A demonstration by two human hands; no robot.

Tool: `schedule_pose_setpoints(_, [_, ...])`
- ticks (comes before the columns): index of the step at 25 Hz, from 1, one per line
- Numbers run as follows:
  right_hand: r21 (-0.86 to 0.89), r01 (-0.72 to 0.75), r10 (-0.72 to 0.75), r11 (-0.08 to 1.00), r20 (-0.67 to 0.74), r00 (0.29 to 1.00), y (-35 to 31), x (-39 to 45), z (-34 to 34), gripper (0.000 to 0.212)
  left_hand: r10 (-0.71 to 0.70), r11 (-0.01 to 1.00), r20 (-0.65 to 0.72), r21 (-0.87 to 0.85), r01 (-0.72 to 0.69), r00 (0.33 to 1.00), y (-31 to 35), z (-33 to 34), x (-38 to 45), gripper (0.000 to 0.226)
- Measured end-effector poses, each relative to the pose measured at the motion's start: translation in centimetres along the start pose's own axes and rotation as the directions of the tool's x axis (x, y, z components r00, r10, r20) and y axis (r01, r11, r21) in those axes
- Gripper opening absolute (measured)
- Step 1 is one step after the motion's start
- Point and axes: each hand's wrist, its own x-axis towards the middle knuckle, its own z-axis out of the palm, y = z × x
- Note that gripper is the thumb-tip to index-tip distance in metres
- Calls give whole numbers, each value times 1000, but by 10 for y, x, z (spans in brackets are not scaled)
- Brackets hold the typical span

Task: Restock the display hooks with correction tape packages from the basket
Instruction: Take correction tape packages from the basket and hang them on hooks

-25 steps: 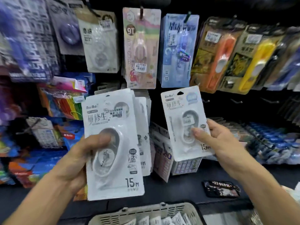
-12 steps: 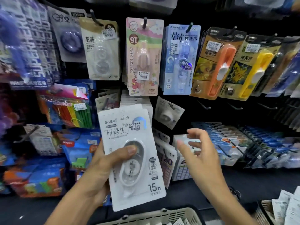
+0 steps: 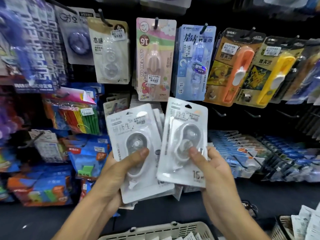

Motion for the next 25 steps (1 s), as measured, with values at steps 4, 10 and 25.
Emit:
schedule_pose_setpoints(4, [-160, -99, 80, 982, -123, 989, -7, 16, -29, 29, 100, 994, -67, 59, -96, 993, 7, -15, 3, 83])
schedule_pose_setpoints(10, [-233, -174, 106, 957, -278, 955, 9, 34, -29, 24, 111, 990, -50, 95, -106, 993, 2, -14, 3, 93])
schedule_pose_setpoints(25, [-312, 30, 22, 950, 160, 987, 32, -6, 22, 19, 43, 997, 43, 57, -46, 998, -12, 3, 2, 95])
